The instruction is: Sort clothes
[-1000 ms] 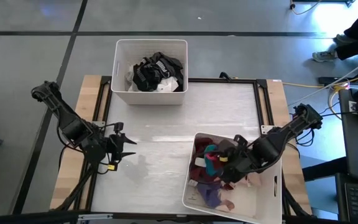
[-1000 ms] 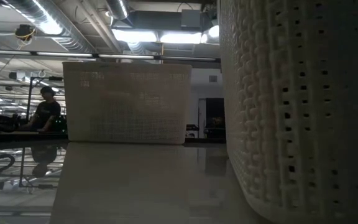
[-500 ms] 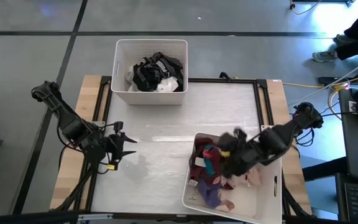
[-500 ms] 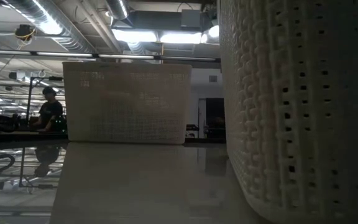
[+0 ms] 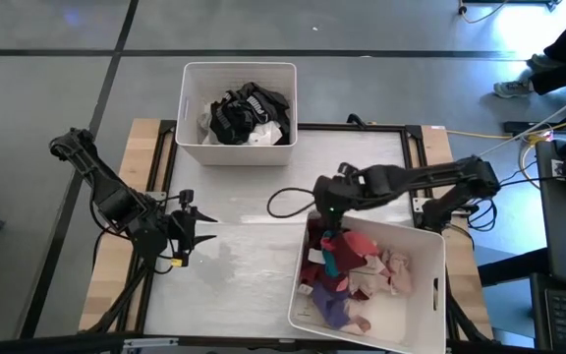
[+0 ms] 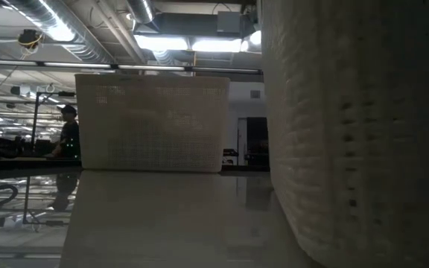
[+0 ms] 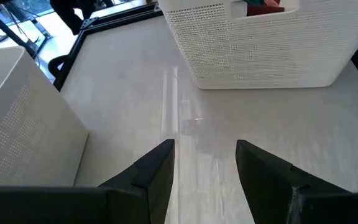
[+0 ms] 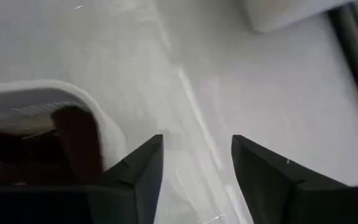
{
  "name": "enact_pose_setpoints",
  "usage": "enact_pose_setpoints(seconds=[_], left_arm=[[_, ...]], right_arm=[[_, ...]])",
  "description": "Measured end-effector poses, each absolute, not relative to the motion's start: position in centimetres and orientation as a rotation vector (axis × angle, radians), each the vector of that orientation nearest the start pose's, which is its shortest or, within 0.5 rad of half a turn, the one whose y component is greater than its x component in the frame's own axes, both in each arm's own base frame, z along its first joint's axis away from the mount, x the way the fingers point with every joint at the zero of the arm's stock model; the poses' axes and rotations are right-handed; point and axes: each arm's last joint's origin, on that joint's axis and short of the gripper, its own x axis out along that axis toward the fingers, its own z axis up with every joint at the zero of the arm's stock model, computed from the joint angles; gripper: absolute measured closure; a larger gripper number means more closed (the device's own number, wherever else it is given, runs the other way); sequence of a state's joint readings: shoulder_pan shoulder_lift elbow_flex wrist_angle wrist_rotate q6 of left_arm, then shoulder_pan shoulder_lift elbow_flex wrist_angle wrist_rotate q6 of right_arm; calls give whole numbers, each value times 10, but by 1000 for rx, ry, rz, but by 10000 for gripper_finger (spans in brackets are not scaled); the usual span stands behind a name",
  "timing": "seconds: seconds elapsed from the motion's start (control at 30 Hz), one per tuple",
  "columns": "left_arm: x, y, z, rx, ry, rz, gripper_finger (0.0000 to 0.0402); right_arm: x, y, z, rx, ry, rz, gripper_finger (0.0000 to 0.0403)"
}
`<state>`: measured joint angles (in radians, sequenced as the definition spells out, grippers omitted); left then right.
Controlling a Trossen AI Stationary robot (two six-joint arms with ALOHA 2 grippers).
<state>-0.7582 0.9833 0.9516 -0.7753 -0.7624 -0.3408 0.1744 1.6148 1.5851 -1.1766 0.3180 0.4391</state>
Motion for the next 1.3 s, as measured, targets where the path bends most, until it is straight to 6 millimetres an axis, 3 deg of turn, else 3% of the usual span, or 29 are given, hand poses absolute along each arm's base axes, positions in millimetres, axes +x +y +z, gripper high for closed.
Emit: enact_pose_setpoints(seconds=[0.37, 0.6, 0.83, 1.03, 1.13, 1.3], left_arm=[[146, -110, 311, 221, 569, 103, 240], [146, -111, 312, 261, 564, 89, 241], [133, -97, 321, 258, 466, 82, 315], [116, -70, 309, 169, 292, 106, 392], [112, -56, 298, 133, 220, 166, 396], [113, -39, 275, 117, 162, 256, 400]], right_arm=[[313, 62, 326, 148, 1145, -61, 271], [309, 61, 331, 58, 1093, -117, 295], [320, 60, 358, -103, 806, -35, 330], [341, 34, 363, -111, 535, 131, 383], [349, 16, 352, -95, 447, 171, 398], [355, -8, 325, -74, 320, 186, 390]])
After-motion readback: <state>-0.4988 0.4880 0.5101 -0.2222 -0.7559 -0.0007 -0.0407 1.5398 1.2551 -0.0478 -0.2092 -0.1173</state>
